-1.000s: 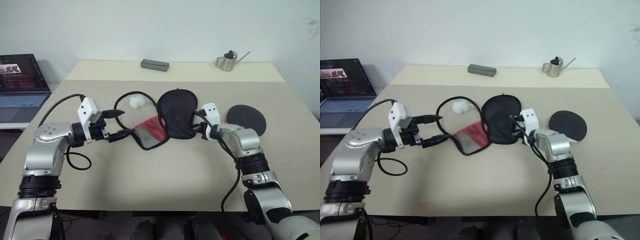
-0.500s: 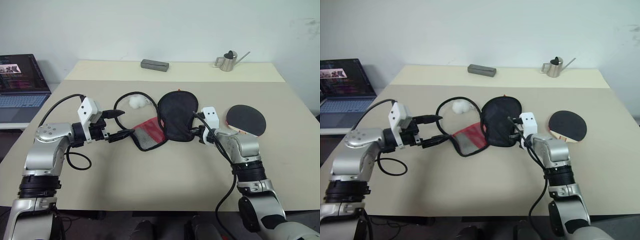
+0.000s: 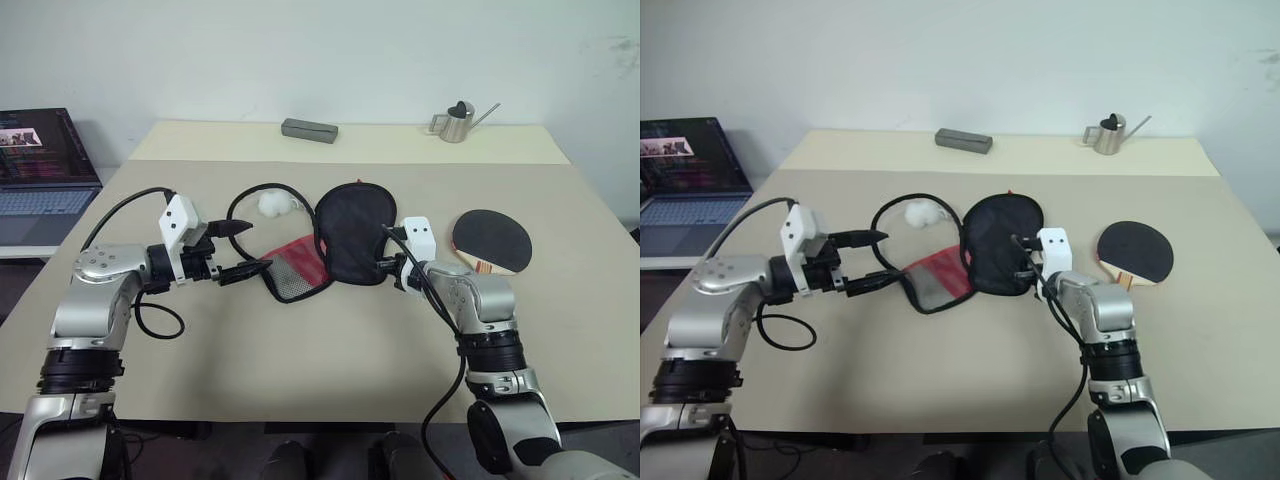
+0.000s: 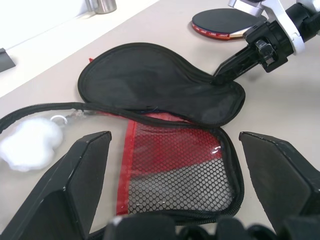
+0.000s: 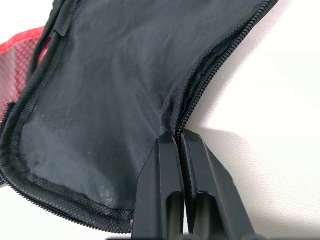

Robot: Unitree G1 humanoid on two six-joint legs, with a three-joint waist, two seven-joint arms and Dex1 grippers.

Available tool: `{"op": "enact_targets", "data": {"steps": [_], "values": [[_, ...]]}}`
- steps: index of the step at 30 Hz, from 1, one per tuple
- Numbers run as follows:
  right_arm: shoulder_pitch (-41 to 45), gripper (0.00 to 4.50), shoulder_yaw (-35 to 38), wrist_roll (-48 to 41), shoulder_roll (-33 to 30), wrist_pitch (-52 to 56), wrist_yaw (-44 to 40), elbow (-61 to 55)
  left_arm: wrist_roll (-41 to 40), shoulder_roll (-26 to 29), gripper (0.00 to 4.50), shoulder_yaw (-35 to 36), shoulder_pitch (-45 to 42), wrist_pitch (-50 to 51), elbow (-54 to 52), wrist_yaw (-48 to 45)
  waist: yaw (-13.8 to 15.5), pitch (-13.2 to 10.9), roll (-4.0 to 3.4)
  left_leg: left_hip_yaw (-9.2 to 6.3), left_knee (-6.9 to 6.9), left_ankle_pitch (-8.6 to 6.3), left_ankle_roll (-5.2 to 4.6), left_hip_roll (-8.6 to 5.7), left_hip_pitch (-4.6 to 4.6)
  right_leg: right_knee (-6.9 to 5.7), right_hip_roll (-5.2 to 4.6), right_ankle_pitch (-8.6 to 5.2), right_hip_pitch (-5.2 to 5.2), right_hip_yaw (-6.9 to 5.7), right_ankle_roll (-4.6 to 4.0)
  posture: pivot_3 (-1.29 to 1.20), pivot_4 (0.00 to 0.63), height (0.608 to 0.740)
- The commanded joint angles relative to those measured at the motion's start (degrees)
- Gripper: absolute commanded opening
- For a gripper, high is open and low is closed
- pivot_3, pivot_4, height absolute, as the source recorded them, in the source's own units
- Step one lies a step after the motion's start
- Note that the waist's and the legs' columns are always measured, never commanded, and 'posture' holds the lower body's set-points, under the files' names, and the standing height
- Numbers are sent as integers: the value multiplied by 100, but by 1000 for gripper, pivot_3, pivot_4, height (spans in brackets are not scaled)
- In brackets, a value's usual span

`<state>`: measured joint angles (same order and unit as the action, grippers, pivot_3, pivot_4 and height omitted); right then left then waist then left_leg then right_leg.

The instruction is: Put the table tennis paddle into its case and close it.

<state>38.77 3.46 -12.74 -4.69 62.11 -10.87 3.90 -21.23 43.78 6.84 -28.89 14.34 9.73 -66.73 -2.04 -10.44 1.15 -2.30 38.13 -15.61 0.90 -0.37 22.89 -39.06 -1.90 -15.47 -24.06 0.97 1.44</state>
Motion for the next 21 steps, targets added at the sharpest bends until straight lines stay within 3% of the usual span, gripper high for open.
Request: {"op": "enact_targets", "data": {"steps": [1,8,11,21], "values": [[-51,41,3,-62,18,22,41,-235,2,90,4500,65,-130,-114,-30,-4,0,0,0,0,0,0,0,0,0,0,0,0,0,0,0,0,150,740],[-136,41,14,-92,72,104,84,-382,30,69,4500,33,-177,-138,13,-16,0,0,0,0,0,0,0,0,0,0,1,0,0,-1,0,0,150,740],[-169,619,88,-76,87,83,177,-443,44,61,4500,11,-211,-153,40,-23,1,0,0,-1,0,0,0,0,0,0,1,0,0,-1,0,0,150,740],[-174,4062,97,-148,-46,48,170,-463,72,33,4500,-42,-319,-226,145,-39,9,0,1,-2,1,0,0,-2,-1,0,1,0,2,-2,0,0,150,740]]}}
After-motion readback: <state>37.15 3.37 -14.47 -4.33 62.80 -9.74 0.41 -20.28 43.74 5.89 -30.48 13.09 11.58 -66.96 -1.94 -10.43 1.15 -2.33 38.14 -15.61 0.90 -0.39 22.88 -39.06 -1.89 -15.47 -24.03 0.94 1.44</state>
